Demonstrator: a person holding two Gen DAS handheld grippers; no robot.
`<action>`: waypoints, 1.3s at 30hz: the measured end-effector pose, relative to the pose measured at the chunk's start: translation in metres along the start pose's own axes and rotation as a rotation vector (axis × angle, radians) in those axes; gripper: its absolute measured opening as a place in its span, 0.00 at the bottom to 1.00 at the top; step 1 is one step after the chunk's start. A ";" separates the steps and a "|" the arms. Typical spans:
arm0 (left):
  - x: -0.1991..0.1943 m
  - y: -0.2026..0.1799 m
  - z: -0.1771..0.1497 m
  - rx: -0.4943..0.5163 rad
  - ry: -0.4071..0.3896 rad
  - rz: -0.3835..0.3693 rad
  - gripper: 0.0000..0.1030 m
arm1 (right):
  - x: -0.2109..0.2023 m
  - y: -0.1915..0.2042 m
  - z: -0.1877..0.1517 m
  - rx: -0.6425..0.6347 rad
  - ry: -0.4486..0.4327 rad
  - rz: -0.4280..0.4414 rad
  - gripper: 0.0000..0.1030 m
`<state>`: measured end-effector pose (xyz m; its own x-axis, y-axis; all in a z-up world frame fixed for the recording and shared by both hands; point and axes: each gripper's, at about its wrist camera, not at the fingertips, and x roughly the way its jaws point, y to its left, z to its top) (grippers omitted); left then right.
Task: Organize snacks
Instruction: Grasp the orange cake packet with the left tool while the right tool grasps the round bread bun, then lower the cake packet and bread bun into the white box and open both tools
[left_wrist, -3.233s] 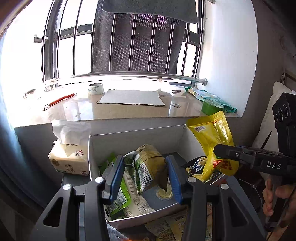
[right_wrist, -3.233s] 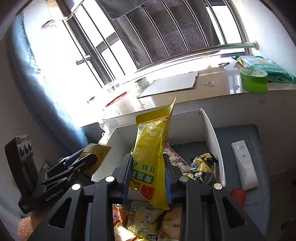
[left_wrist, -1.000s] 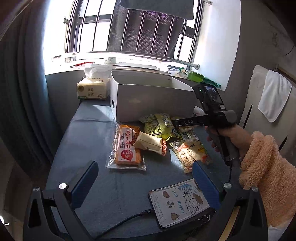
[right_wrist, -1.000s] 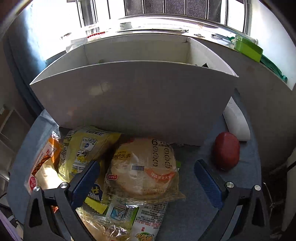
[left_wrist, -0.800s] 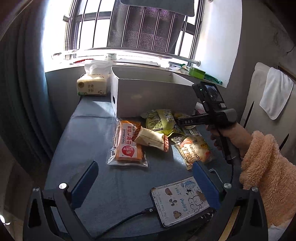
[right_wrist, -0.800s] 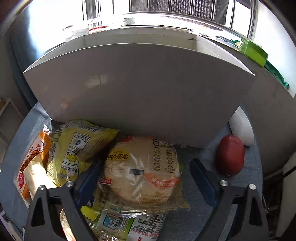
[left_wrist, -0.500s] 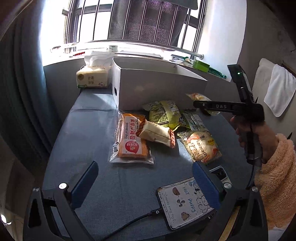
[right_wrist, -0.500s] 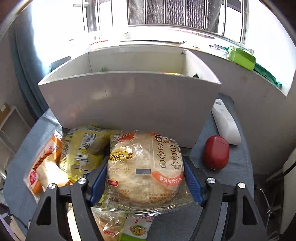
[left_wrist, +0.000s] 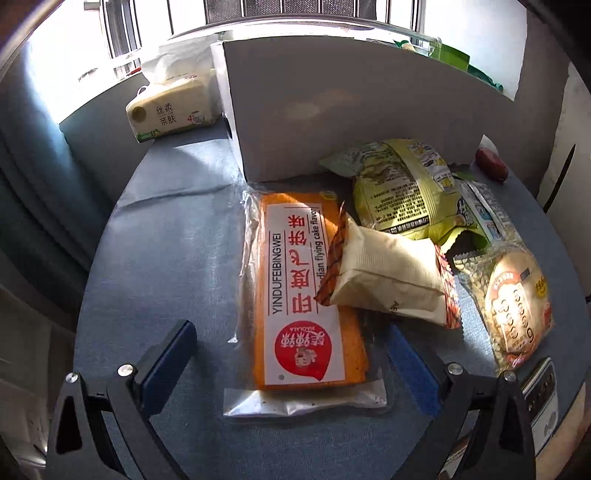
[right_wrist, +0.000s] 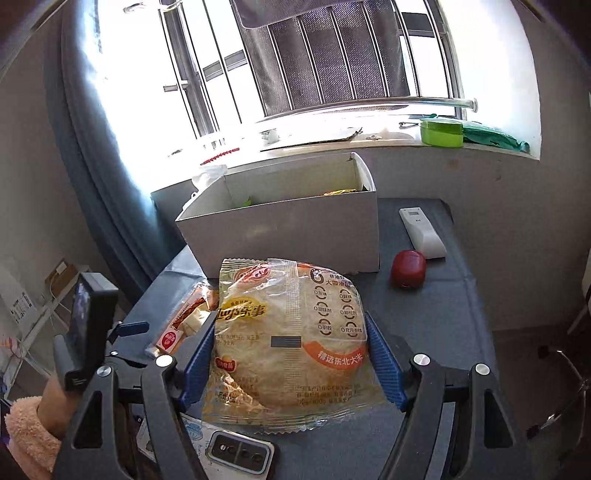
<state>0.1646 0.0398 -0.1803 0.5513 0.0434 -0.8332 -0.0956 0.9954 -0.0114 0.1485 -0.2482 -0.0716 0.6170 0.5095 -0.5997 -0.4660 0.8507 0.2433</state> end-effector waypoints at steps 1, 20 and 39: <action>0.002 0.002 0.004 0.000 -0.003 0.006 1.00 | 0.000 0.002 -0.002 0.007 -0.001 0.010 0.77; -0.101 0.046 -0.024 -0.094 -0.251 -0.088 0.55 | 0.016 0.027 -0.008 -0.005 0.021 0.060 0.77; -0.069 0.013 0.190 -0.075 -0.277 -0.172 0.55 | 0.112 0.001 0.173 0.060 0.042 0.064 0.77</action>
<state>0.2824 0.0656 -0.0178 0.7678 -0.0922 -0.6340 -0.0373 0.9815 -0.1880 0.3268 -0.1684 -0.0063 0.5594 0.5584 -0.6126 -0.4642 0.8233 0.3266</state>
